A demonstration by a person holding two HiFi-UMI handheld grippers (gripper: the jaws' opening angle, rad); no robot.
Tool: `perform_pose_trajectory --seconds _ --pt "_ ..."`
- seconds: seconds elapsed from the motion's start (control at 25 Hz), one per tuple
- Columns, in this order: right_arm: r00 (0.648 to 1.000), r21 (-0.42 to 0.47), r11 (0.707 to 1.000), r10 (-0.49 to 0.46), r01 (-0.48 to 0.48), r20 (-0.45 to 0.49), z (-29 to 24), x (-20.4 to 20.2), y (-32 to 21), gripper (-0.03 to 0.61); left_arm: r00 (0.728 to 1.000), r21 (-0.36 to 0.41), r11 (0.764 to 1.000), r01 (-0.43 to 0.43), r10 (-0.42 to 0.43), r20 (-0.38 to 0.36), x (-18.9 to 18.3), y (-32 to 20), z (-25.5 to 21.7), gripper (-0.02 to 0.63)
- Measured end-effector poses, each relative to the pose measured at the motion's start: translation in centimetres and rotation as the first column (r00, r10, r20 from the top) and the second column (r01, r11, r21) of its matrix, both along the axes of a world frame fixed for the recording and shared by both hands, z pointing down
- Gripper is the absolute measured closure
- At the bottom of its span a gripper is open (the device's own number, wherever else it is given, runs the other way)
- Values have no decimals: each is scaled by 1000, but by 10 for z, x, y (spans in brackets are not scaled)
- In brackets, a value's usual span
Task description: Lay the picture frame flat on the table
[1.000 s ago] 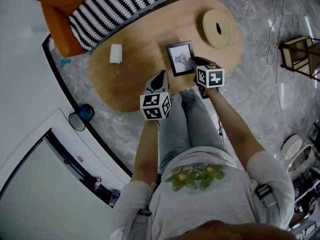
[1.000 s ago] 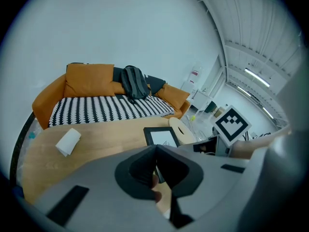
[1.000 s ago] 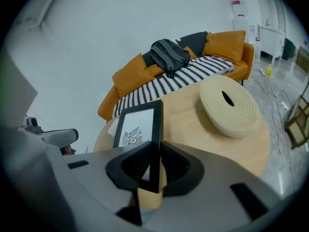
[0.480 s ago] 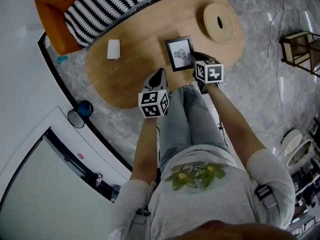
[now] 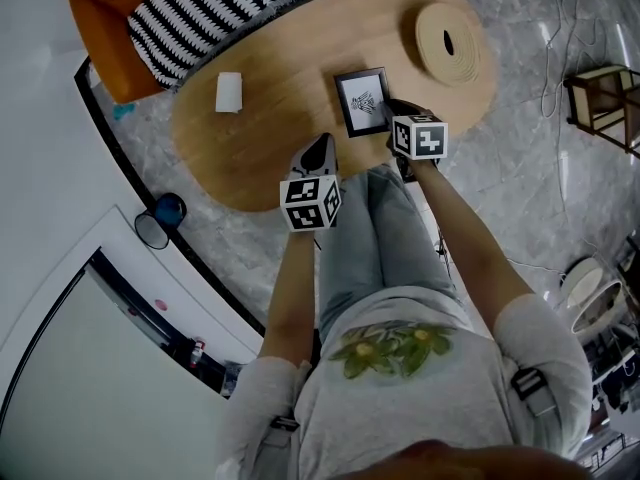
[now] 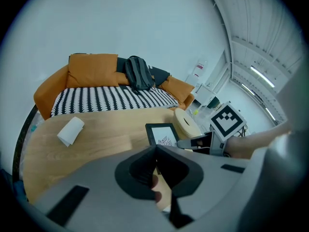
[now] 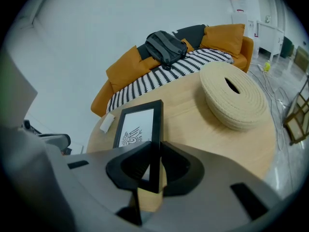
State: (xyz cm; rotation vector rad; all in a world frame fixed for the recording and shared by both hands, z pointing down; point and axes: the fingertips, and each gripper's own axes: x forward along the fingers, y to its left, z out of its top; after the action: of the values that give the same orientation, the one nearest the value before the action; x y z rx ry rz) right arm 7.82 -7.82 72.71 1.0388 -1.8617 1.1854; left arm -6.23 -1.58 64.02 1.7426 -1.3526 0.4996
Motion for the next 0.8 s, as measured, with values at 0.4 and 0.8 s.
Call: perform_pose_trajectory --seconds 0.4,0.8 --pt "1000 -23 1000 -6 5 -12 20 -4 -5 503 1000 -22 1000 -11 11 -20 2 -3 12 598" --pt "998 -23 999 -26 25 -56 45 -8 -10 503 1000 -34 999 -18 17 -25 -4 -2 24 598"
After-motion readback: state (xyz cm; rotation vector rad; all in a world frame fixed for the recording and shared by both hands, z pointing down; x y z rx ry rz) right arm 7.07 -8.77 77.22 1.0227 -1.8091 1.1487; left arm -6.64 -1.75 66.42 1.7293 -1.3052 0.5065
